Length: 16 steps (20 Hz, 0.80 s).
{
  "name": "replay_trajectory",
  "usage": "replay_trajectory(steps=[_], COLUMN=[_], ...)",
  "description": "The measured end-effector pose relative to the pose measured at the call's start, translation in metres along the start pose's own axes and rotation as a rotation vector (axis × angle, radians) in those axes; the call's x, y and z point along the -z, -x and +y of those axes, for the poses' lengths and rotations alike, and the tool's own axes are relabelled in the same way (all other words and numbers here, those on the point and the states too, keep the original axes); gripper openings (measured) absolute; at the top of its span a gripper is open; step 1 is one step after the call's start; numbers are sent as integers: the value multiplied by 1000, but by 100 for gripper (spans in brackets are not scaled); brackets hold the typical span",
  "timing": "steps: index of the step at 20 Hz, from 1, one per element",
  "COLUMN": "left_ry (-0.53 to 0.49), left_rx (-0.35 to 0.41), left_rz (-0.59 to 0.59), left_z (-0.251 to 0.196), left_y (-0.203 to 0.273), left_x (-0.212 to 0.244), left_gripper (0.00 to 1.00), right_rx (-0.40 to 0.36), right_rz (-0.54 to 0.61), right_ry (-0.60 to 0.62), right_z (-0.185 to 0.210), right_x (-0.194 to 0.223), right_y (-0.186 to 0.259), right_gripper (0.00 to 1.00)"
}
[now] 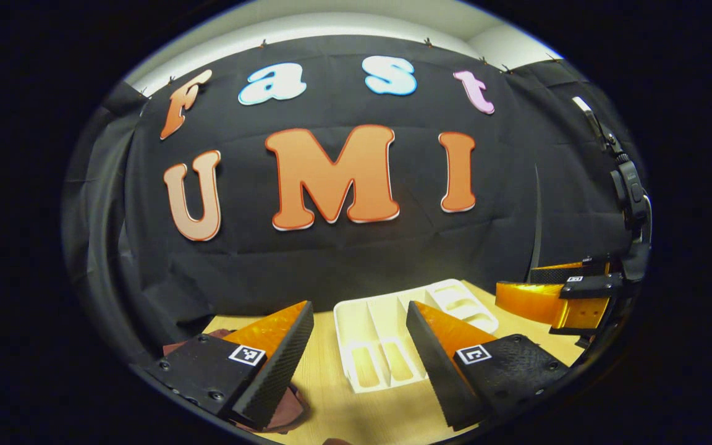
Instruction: Open the schoolbag, grab two books from the bookshelf and put them into the schoolbag.
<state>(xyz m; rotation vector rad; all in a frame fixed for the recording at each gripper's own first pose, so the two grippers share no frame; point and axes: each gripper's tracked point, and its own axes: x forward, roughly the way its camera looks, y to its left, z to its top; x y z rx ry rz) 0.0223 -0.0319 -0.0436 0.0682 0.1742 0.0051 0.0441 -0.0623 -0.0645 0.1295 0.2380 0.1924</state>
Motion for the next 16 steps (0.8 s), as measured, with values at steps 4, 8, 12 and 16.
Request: replay_trajectory(steps=[4,8,12,16], left_ry=[-25,14,16,3], left_rx=[-16,3,18,46], left_rz=[-134,-153,-134,-143], left_z=[3,8,14,14], left_y=[-6,-20,-29,-39], left_x=[-23,-22,-12,-15], left_gripper=[100,100,96,96], right_rx=[28,58,56,60], right_rz=[-71,-128,-110,-94], right_ry=[41,88,90,86], right_z=[-3,1,13,17], right_x=[-12,-27,-18,-13], right_y=[8,3,-5,-14], right_gripper=[96,97,97,97])
